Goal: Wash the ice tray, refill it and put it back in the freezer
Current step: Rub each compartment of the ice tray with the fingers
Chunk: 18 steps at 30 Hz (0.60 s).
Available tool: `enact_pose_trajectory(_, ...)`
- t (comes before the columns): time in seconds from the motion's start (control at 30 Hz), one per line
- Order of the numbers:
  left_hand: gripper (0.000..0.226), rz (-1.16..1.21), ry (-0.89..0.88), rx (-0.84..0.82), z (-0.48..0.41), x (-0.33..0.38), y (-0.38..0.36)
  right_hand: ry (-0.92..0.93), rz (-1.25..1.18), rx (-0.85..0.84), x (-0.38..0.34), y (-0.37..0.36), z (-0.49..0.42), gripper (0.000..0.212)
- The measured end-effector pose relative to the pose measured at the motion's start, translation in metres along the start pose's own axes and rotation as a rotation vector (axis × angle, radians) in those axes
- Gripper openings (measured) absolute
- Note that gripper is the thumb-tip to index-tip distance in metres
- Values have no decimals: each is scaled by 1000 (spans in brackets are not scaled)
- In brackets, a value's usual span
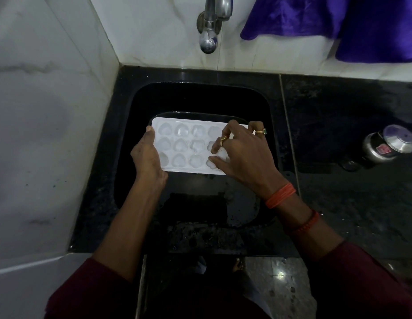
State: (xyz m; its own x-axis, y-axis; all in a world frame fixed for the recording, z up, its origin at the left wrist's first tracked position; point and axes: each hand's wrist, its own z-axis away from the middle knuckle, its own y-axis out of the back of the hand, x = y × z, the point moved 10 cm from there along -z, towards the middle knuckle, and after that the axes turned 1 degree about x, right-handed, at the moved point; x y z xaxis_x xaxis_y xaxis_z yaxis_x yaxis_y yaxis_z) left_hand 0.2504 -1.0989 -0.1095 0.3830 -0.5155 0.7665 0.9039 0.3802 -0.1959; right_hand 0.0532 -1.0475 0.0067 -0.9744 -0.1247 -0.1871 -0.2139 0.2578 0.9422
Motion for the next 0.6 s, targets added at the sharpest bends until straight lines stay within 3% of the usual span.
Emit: enact_pose_trajectory(0.6, 38, -12, -13, -35, 0, 1, -2, 44, 62, -16, 4, 0, 2, 37)
